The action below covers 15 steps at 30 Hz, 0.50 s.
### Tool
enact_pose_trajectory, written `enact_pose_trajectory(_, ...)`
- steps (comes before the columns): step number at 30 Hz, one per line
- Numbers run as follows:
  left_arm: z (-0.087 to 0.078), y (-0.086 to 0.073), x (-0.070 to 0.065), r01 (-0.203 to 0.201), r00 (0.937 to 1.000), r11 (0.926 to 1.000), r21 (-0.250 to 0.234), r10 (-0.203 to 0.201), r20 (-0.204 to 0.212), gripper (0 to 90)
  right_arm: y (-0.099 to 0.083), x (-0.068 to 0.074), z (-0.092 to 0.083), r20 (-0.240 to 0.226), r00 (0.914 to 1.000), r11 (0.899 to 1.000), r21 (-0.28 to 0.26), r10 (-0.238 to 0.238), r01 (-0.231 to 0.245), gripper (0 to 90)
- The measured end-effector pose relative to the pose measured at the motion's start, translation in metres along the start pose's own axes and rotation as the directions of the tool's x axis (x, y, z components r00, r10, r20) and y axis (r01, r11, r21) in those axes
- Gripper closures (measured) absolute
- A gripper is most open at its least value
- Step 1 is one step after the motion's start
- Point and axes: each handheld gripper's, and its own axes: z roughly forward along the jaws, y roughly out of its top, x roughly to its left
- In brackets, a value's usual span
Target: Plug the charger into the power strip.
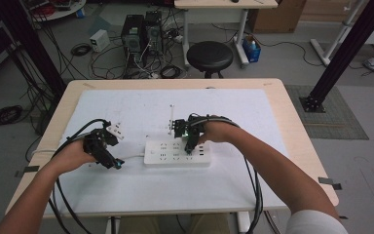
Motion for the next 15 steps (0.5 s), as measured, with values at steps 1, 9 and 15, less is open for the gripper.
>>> enact_pose_trajectory(1,0.000,0.000,-0.001,-0.003,1.0000,1.0000,-0.003,0.003,0.001,21.1,0.000,0.002,0.000,0.007,1.0000,1.000,0.003,0.006,-0.006,62.2)
enact_pose_trajectory(9,-0.003,-0.002,-0.003,0.000,1.0000,1.0000,-0.006,0.000,-0.008,21.1,-0.003,0.004,0.001,0.021,0.9998,1.000,-0.025,0.003,-0.002,61.3)
enact_pose_trajectory(15,-0.004,-0.005,-0.003,0.006,1.0000,0.9999,-0.009,-0.006,-0.007,21.1,-0.024,-0.011,0.005,-0.074,0.9903,0.985,-0.121,0.118,-0.126,27.7)
